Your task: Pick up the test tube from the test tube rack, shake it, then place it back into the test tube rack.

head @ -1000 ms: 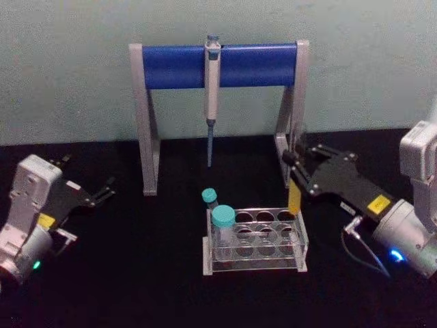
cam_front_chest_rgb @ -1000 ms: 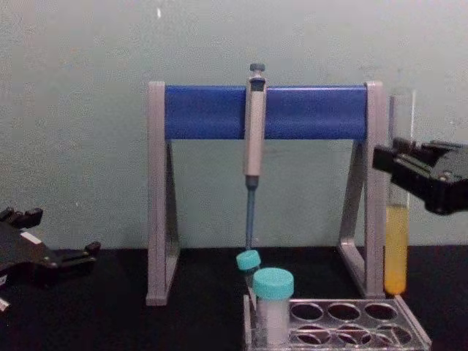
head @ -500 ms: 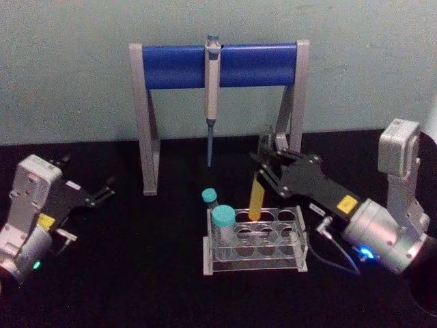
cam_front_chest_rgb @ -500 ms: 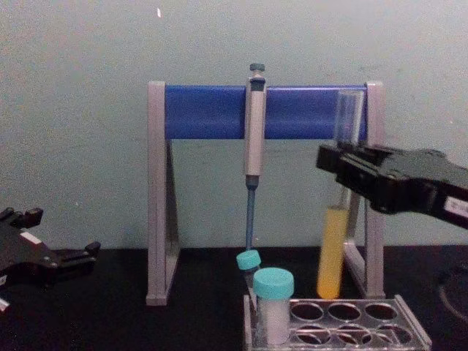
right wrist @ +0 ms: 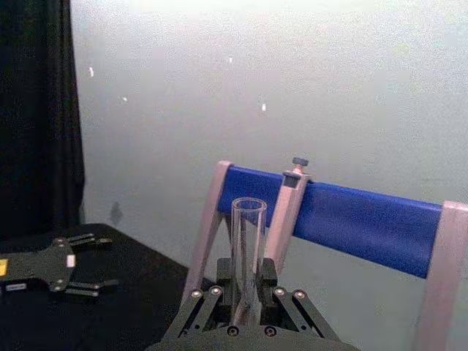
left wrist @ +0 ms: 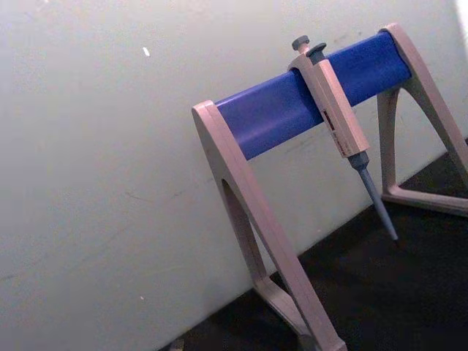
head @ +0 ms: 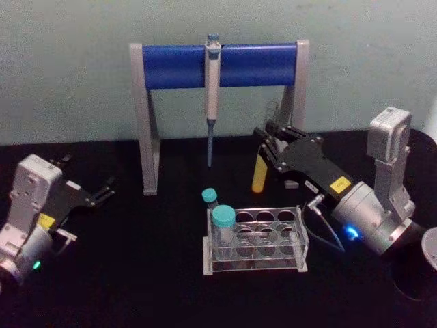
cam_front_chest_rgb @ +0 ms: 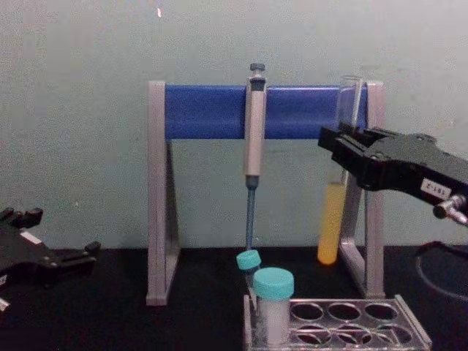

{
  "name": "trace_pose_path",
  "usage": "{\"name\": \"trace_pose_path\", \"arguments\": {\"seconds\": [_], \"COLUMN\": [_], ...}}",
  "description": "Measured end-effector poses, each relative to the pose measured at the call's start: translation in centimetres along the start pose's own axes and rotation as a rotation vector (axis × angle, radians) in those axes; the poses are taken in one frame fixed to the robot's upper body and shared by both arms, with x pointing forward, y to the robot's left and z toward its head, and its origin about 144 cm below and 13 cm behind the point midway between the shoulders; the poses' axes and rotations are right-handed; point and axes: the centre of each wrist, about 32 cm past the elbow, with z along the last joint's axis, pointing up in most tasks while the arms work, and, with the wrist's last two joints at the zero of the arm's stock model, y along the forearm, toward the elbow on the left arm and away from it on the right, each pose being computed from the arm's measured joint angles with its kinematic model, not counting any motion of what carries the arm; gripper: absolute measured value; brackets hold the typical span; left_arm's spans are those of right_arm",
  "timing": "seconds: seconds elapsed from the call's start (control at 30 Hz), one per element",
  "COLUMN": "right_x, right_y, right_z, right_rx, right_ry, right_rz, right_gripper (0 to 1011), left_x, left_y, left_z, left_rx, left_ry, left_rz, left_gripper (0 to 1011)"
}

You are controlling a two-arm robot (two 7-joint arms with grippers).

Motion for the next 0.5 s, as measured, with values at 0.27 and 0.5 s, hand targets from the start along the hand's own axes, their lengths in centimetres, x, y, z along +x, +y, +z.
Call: {"name": "trace_pose_path", "arguments": {"seconds": [0.27, 0.5], "right_x": [0.02, -0.01], "right_y": [-0.10, -0.12], "right_z": [0.07, 0.12], "right_rx": [0.002, 0.003], "right_ry": [-0.010, -0.010], "right_rz": [-0.017, -0.020], "right_gripper": [232, 232], "left_x": [0.00, 0.00], "left_y": [0.00, 0.00], "left_z": [0.00, 0.00], "left_rx": [0.000, 0.000], "left_ry": [0.000, 0.000], "left_rz": [0.000, 0.000], "left_gripper": [1001, 1001]}}
